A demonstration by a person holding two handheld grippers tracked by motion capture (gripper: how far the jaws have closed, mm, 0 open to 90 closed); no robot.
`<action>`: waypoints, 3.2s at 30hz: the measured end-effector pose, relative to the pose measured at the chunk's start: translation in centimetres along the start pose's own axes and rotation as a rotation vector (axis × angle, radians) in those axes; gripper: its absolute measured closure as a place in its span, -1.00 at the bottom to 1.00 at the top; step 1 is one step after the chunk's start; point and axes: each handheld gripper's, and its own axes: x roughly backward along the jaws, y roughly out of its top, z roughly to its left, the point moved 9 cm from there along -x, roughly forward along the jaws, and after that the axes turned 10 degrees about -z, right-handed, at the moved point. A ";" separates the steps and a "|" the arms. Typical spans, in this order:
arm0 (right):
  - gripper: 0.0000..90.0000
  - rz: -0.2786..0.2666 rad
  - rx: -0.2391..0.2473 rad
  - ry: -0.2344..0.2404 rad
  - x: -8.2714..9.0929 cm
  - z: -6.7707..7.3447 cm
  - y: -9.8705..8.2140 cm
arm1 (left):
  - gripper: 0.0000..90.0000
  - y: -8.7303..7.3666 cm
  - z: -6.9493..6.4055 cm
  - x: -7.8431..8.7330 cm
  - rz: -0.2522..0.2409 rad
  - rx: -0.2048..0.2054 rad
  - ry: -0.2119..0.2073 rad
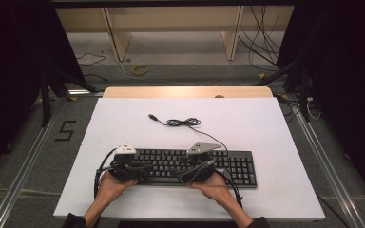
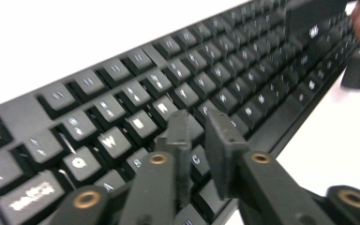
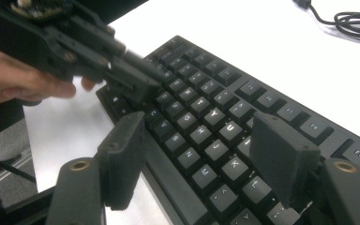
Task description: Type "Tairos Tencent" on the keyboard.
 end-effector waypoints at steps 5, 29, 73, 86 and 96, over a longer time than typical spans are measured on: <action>-0.18 -0.002 0.002 -0.002 0.0 -0.1 0.0 | 0.27 0.9 0.7 0.4 -0.048 0.023 0.017; -0.21 -0.013 -0.001 -0.008 0.1 -0.2 0.1 | 0.17 1.2 1.9 0.0 -0.017 0.027 0.064; -0.21 -0.007 0.003 -0.008 0.0 -0.1 0.0 | 0.99 -0.1 2.2 -2.1 0.089 -0.027 0.088; -0.20 -0.008 0.006 -0.008 0.1 -0.1 0.0 | 0.77 1.0 1.7 -1.1 0.045 -0.015 0.070; -0.20 -0.009 0.004 -0.007 0.0 -0.1 0.0 | 0.40 1.3 1.3 -0.6 0.026 0.000 0.053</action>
